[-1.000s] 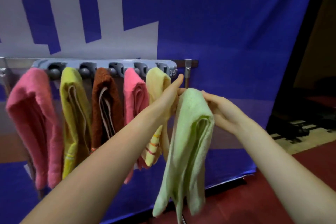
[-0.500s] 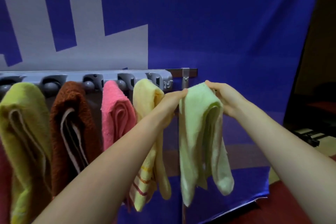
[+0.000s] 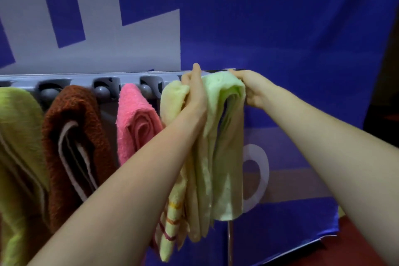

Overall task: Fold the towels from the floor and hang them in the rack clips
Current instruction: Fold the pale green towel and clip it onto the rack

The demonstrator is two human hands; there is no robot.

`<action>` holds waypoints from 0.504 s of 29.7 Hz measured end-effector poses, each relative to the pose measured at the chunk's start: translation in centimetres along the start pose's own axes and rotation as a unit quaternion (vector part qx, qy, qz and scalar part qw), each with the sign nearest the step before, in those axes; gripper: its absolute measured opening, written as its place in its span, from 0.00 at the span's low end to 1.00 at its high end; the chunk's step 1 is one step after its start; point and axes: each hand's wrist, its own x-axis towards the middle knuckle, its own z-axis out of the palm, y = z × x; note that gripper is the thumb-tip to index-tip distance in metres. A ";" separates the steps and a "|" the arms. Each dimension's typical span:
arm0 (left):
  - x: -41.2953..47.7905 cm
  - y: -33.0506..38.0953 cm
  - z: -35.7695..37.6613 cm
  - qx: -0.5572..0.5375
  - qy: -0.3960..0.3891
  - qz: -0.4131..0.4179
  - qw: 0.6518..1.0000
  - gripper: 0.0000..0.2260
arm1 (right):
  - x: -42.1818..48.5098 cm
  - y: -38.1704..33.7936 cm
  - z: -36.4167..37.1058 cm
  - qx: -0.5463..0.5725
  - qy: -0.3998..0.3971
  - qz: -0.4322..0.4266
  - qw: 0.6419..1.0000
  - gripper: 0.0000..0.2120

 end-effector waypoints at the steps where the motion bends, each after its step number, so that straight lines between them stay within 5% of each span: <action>1: 0.2 -0.2 -0.1 0.035 0.018 0.021 0.999 0.17 | 0.3 0.7 0.4 -0.001 0.003 0.011 1.000 0.06; 7: -1.5 -1.2 -0.7 0.231 0.013 0.107 0.967 0.17 | 0.3 4.4 1.5 -0.028 0.003 0.060 0.998 0.10; 11: -2.4 -2.3 -1.2 0.225 0.009 0.100 0.969 0.20 | -1.0 5.0 1.7 0.013 0.000 0.062 0.998 0.13; 15: -5.6 -3.0 -1.6 0.143 -0.076 0.027 0.986 0.24 | -3.5 5.9 1.6 0.066 0.021 0.044 0.997 0.15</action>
